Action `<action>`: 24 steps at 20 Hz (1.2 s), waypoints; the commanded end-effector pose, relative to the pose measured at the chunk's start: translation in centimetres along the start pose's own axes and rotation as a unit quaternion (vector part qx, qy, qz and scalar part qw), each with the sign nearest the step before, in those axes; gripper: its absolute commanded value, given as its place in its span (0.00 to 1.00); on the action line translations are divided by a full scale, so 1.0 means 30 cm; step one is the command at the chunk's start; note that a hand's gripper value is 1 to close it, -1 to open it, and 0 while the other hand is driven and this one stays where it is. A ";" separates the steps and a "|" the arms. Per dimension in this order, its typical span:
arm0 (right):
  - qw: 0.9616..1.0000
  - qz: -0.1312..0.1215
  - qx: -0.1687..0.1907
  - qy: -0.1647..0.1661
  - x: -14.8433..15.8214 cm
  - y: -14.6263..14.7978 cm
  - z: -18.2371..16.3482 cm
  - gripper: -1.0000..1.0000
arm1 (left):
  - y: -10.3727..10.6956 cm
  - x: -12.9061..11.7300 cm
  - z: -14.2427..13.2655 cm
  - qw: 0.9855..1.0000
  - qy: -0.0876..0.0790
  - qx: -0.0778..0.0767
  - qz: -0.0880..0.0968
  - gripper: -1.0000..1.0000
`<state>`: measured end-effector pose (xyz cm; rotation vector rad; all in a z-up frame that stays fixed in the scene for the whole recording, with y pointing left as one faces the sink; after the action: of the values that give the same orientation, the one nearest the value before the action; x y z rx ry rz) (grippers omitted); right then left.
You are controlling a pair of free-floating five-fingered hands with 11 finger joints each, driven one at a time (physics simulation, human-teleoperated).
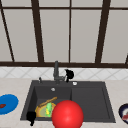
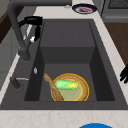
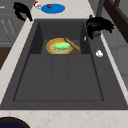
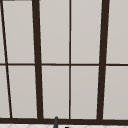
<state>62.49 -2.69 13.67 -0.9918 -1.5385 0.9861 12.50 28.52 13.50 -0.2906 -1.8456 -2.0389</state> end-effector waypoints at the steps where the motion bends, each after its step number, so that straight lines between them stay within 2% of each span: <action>1: 1.000 0.005 0.028 0.008 -0.013 -0.073 -0.006 0.00 | 0.000 0.000 0.000 1.000 0.000 0.000 0.000 0.50; 3: 0.999 -0.001 0.038 0.011 -0.017 -0.097 -0.004 0.00 | 0.000 0.000 0.000 1.000 0.000 0.000 0.000 0.50; 7: 1.000 -0.002 0.027 0.005 -0.045 -0.167 0.071 0.00 | 0.000 0.000 0.000 1.000 0.000 0.000 0.000 0.50; 13: 0.996 0.004 0.081 0.021 -0.072 -0.211 0.165 0.00 | 0.000 0.000 0.000 1.000 0.000 0.000 0.000 0.50; 19: 0.989 0.021 0.140 0.039 -0.080 -0.223 0.238 0.00 | 0.000 0.000 0.000 1.000 0.000 0.000 0.000 0.50; 24: 0.980 0.023 0.191 0.053 -0.091 -0.222 0.317 0.00 | 0.000 0.000 0.000 1.000 0.000 0.000 0.000 0.50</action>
<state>54.12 -8.19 18.04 -0.8201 -1.2957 1.1232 12.50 28.52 13.50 -0.2906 -1.8456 -2.0389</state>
